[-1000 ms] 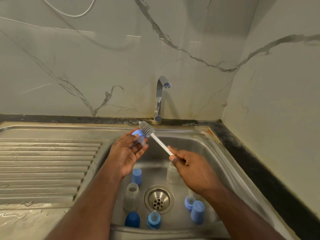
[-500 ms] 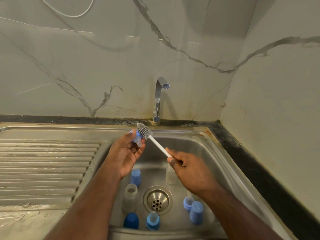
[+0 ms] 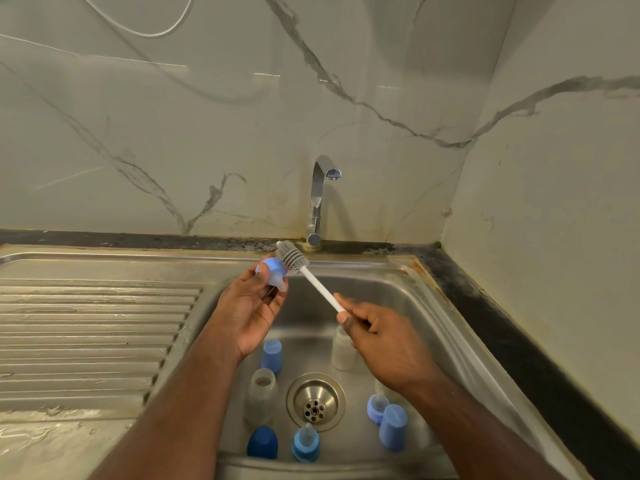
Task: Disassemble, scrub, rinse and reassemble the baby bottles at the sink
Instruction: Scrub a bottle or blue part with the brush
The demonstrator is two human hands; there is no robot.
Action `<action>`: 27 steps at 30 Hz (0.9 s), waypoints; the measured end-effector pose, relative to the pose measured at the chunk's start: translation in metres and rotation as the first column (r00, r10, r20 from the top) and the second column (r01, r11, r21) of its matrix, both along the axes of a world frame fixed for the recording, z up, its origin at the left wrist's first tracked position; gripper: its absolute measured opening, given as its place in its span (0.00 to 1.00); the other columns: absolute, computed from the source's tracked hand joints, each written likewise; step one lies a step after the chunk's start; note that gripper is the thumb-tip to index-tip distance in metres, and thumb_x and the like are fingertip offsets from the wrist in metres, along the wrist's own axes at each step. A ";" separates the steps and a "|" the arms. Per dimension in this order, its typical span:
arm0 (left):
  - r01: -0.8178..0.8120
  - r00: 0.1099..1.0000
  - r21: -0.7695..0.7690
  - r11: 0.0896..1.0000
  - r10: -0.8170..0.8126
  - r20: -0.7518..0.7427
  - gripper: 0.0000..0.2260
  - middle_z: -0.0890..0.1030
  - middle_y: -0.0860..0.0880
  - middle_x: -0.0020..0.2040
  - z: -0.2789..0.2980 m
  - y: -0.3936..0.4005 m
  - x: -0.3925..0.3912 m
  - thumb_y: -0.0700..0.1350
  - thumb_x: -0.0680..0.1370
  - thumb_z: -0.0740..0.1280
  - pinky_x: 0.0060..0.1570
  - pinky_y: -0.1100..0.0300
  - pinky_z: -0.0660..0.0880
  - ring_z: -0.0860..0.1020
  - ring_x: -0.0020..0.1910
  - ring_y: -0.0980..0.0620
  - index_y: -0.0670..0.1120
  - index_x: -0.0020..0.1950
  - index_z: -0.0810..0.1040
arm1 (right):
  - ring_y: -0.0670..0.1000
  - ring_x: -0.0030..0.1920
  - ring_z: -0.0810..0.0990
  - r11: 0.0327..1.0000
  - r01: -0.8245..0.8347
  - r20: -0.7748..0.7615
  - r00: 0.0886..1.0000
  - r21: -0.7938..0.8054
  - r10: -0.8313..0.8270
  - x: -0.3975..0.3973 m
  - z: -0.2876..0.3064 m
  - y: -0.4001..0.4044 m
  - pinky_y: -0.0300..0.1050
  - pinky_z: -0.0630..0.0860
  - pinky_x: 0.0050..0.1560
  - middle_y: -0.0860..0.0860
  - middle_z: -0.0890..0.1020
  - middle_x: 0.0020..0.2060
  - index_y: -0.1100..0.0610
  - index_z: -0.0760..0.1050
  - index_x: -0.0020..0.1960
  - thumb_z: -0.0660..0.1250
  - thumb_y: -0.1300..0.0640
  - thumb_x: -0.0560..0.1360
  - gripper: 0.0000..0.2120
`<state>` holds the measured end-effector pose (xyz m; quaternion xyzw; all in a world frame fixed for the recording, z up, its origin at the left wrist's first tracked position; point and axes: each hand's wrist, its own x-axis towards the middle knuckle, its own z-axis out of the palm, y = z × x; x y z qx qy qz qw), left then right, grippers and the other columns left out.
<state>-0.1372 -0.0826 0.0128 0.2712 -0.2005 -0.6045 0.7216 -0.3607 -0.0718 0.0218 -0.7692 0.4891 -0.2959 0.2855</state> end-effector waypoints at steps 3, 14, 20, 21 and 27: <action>0.001 1.000 -0.020 1.000 -0.001 0.008 0.09 0.83 0.43 0.47 0.002 0.000 0.000 0.42 0.80 0.66 0.48 0.61 0.82 0.81 0.46 0.51 0.40 0.57 0.80 | 0.44 0.37 0.79 1.000 -0.022 -0.009 1.000 0.006 0.022 0.004 -0.003 0.002 0.34 0.76 0.37 0.40 0.80 0.35 0.37 0.71 0.71 0.61 0.45 0.82 0.17; 0.033 0.998 -0.035 0.999 -0.034 -0.047 0.13 0.83 0.40 0.54 0.004 0.003 -0.002 0.40 0.81 0.65 0.51 0.59 0.82 0.84 0.44 0.49 0.39 0.65 0.78 | 0.42 0.35 0.77 1.000 0.014 -0.009 1.000 0.017 -0.014 0.003 -0.003 -0.005 0.31 0.75 0.36 0.44 0.82 0.40 0.40 0.71 0.72 0.61 0.47 0.83 0.18; 0.016 0.996 -0.052 0.999 -0.020 -0.090 0.20 0.83 0.40 0.57 0.003 0.003 0.000 0.41 0.81 0.65 0.50 0.60 0.82 0.83 0.50 0.49 0.38 0.72 0.73 | 0.45 0.37 0.79 0.999 -0.029 0.036 0.999 0.023 0.028 0.004 -0.004 0.001 0.32 0.74 0.36 0.42 0.80 0.37 0.37 0.71 0.70 0.61 0.46 0.82 0.17; 0.019 0.996 -0.055 0.998 -0.024 -0.091 0.20 0.83 0.40 0.57 0.004 0.004 0.000 0.41 0.80 0.66 0.50 0.60 0.82 0.83 0.49 0.49 0.38 0.72 0.73 | 0.43 0.38 0.79 1.000 -0.015 0.011 1.000 0.019 0.015 0.004 -0.004 -0.001 0.30 0.73 0.37 0.40 0.80 0.39 0.38 0.71 0.71 0.61 0.46 0.82 0.17; 0.018 0.994 -0.043 0.999 -0.022 -0.109 0.22 0.81 0.39 0.62 0.004 0.003 0.000 0.41 0.77 0.68 0.52 0.58 0.82 0.83 0.53 0.47 0.39 0.70 0.75 | 0.42 0.38 0.78 0.999 -0.031 0.054 0.998 0.038 0.029 0.004 -0.004 0.001 0.32 0.74 0.35 0.41 0.79 0.36 0.38 0.72 0.71 0.62 0.47 0.82 0.17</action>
